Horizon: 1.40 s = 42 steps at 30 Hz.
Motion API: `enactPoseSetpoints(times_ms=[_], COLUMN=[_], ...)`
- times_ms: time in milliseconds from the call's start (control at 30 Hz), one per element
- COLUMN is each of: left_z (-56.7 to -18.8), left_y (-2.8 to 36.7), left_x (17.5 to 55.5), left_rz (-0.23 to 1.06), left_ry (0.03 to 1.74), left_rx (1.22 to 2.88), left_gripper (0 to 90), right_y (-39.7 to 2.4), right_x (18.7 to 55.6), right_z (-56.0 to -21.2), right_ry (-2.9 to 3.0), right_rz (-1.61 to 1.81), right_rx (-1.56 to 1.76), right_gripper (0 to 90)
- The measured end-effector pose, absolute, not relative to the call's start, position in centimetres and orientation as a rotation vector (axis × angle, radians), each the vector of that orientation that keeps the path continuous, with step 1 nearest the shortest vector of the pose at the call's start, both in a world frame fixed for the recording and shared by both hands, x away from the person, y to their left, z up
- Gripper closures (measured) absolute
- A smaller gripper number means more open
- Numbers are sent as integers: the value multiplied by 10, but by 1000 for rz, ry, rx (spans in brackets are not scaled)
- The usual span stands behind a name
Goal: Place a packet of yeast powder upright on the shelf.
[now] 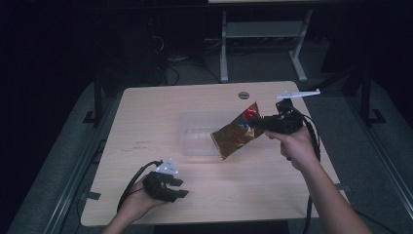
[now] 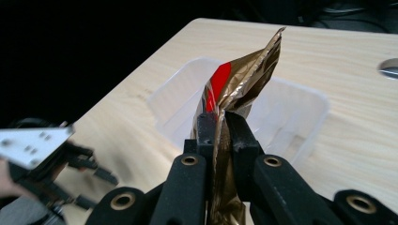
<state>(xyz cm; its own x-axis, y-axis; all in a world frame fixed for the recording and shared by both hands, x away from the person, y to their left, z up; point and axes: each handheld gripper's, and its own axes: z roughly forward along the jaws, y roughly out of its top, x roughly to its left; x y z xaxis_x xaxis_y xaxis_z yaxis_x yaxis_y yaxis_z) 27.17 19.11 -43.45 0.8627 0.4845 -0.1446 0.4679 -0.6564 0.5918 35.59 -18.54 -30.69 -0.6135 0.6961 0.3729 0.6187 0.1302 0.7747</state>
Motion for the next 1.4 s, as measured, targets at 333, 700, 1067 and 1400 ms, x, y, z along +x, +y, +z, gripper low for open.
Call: enactPoseSetpoints(times_ms=[333,700,1067,1400], left_z=[-436,-438,-439,-440], left_y=[191,191,188,188], left_x=[271,272,270,271], left_rz=[32,22,15,14], left_ry=[674,679,685,666], left_rx=[2400,2410,2401,2427], left_gripper=[528,529,532,534], right_y=[-190,-197,-187,-168], right_x=[382,394,393,391], right_z=[-302,-309,-314,-313], right_ry=[2171,2066,2063,2103], right_rz=[1430,1368,1306,1202], right_rx=[1477,1592,1608,1547], right_gripper=[855,854,851,842])
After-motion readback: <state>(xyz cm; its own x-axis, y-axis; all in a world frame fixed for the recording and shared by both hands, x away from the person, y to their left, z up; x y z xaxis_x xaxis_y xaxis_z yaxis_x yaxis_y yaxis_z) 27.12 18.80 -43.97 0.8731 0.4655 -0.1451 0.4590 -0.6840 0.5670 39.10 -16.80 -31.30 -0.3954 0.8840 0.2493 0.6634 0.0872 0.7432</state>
